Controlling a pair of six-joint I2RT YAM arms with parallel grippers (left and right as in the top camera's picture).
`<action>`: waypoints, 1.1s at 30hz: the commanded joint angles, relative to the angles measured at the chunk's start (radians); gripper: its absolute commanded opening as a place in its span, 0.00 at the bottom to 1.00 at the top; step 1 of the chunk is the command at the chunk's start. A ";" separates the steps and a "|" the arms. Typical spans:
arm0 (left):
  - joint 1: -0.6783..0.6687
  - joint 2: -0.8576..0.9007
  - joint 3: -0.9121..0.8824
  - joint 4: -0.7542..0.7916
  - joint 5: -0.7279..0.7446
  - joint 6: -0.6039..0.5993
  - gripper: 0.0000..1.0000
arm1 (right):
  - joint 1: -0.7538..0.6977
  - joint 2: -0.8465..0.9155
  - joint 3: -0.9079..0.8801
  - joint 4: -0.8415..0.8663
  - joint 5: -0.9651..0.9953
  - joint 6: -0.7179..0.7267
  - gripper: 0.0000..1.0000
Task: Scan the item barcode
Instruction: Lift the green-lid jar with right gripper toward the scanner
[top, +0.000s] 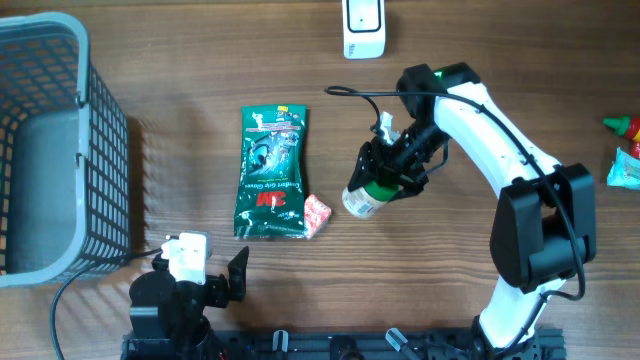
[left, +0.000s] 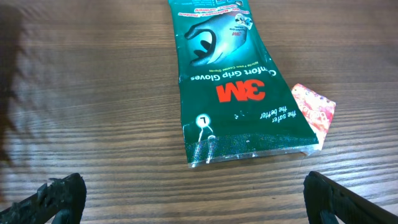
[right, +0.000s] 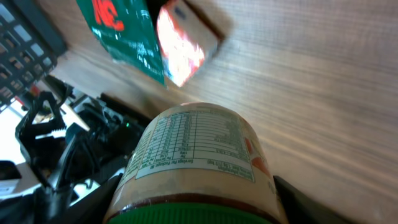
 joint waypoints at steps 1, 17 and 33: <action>0.006 -0.007 -0.001 0.000 0.012 -0.006 1.00 | 0.001 -0.028 0.021 -0.047 -0.057 -0.048 0.54; 0.006 -0.007 -0.001 0.000 0.012 -0.006 1.00 | 0.001 -0.028 0.021 -0.101 -0.058 -0.106 0.54; 0.006 -0.007 -0.001 0.000 0.012 -0.006 1.00 | 0.000 -0.028 0.021 -0.010 -0.036 -0.096 0.54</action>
